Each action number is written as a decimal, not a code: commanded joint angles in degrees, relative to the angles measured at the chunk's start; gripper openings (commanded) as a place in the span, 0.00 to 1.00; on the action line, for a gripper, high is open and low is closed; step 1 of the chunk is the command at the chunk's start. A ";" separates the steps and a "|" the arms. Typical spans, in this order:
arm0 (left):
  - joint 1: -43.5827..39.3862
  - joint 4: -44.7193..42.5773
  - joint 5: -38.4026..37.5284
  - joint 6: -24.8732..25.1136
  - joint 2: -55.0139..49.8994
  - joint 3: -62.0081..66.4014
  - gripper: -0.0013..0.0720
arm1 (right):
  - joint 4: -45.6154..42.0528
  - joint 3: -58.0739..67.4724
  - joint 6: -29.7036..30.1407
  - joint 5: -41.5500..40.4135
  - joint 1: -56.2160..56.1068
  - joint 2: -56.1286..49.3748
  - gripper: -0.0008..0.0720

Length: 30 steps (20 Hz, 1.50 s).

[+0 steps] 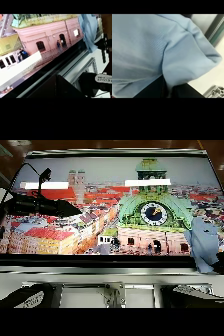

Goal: Fold the shirts.

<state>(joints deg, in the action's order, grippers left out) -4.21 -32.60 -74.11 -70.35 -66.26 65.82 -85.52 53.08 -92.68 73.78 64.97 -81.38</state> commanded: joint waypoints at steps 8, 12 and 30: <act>0.00 -0.04 0.15 2.40 -0.09 -0.02 0.07 | -3.78 8.41 3.43 5.42 0.09 6.05 0.87; 0.00 -0.50 0.63 4.68 -0.15 0.00 0.06 | -8.63 15.21 5.07 11.93 0.07 10.03 0.87; -13.31 -60.37 -7.02 -20.59 -14.86 20.00 0.84 | -4.83 21.90 3.98 1.60 -60.08 12.39 0.87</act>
<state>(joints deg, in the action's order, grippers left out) -17.10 -90.70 -78.74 -90.28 -80.16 85.14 -88.38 74.91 -87.79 75.05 10.15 -67.85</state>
